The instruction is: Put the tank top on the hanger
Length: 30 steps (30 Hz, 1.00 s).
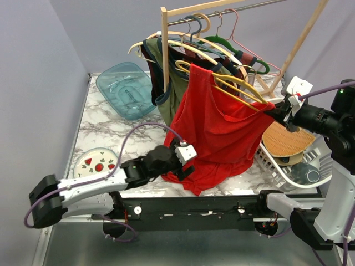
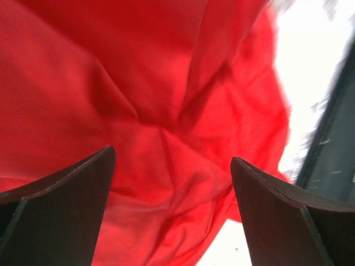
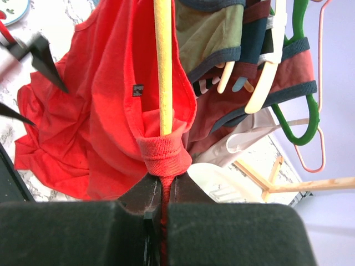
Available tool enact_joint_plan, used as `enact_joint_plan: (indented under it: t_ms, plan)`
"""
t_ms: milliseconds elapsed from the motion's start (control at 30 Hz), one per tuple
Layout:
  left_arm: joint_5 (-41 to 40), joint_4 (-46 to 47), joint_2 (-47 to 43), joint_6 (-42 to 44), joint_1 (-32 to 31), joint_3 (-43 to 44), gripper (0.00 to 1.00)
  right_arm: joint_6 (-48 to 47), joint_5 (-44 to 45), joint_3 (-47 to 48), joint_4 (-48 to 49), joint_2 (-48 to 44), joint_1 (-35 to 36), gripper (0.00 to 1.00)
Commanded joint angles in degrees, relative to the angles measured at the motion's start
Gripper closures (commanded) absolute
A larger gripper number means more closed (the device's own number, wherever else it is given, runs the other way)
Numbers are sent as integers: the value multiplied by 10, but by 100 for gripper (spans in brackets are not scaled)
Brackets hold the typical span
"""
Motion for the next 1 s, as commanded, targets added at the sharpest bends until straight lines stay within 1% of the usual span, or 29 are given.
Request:
enact_joint_plan:
  t_ms: [0, 67, 100, 233, 267, 300, 367, 400, 467, 500, 567, 600, 633, 667, 767, 833, 900, 967]
  plan:
    - [-189, 87, 88, -68, -51, -23, 1, 21, -27, -2, -36, -11, -4, 100]
    - [-209, 99, 119, -84, -68, -18, 1, 22, -31, -6, -34, -9, -3, 100]
    - [-218, 101, 152, -97, -73, -14, 1, 23, -32, -10, -34, -9, -3, 100]
    - [-239, 98, 229, -118, -100, 16, 2, 27, -35, -23, -30, -12, -4, 100]
    - [-238, 86, 241, -119, -104, 28, 3, 27, -32, -26, -30, -14, -3, 100]
    - [-241, 79, 257, -121, -115, 33, 8, 28, -31, -27, -29, -16, -4, 100]
    - [-232, 73, 263, -131, -119, 33, 15, 29, -25, -29, -27, -19, -4, 99]
    - [-228, 72, 263, -136, -123, 31, 25, 29, -24, -29, -27, -20, -4, 100]
    - [-209, 64, 263, -150, -127, 23, 38, 30, -17, -29, -26, -20, -6, 100]
    - [-207, 61, 258, -154, -129, 21, 53, 31, -15, -27, -25, -19, -7, 100]
    - [-207, 48, 244, -163, -136, 11, 69, 31, -10, -20, -26, -19, -8, 99]
    - [-207, 45, 223, -166, -138, 6, 87, 30, -9, -17, -26, -20, -9, 100]
    - [-202, 41, 211, -164, -140, 5, 95, 29, -8, -16, -26, -20, -12, 100]
    - [-194, 24, 199, -163, -142, 5, 100, 29, -6, -14, -26, -21, -13, 100]
    - [-178, -15, 143, -156, -142, 17, 100, 30, -1, -12, -25, -24, -17, 100]
    - [-174, -35, 94, -135, -143, 28, 100, 35, 5, -9, -23, -26, -21, 100]
    - [-172, -71, 45, -111, -143, 62, 100, 40, 20, -8, -14, -29, -24, 100]
    - [-175, -106, 19, -63, -141, 96, 100, 55, 47, -6, 2, -34, -31, 100]
